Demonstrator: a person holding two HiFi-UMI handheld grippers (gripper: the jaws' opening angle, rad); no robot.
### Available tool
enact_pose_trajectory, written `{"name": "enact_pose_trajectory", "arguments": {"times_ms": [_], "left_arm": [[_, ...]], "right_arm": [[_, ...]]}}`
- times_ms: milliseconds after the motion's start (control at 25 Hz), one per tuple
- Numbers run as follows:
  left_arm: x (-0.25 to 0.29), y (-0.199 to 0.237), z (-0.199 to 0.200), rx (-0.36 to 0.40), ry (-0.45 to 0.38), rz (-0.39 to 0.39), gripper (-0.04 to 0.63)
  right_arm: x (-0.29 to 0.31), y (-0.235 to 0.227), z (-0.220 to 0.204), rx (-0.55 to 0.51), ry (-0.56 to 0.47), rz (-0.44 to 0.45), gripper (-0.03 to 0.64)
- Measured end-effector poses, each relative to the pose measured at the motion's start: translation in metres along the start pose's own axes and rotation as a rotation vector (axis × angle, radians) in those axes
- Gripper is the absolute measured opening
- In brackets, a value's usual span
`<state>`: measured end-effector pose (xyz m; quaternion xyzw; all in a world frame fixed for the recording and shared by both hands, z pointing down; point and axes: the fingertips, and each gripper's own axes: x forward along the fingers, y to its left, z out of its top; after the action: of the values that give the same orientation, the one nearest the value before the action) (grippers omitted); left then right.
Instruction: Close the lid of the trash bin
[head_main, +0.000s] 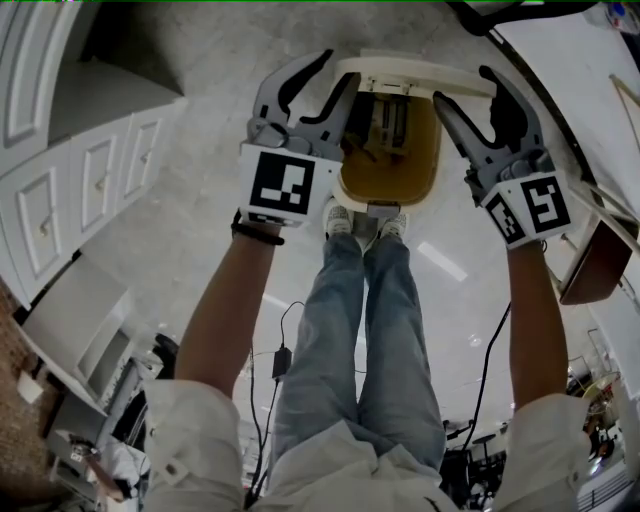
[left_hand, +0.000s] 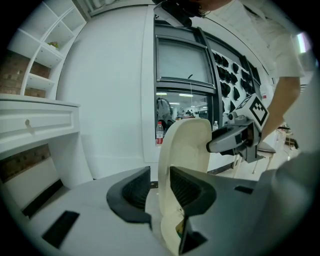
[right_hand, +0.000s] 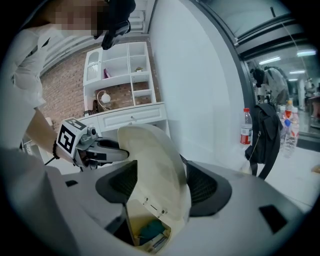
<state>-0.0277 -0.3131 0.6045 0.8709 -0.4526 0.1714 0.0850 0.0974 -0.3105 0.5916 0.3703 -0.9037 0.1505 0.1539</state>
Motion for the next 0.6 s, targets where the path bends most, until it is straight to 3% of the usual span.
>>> {"name": "enact_pose_trajectory", "arguments": {"times_ms": [240, 600], "left_arm": [[0.001, -0.001, 0.001, 0.023, 0.000, -0.008, 0.117], [0.000, -0.005, 0.003, 0.049, -0.007, -0.018, 0.094]], "right_arm": [[0.000, -0.006, 0.001, 0.003, -0.010, -0.042, 0.229], [-0.003, -0.013, 0.001, -0.020, 0.007, -0.075, 0.164]]}}
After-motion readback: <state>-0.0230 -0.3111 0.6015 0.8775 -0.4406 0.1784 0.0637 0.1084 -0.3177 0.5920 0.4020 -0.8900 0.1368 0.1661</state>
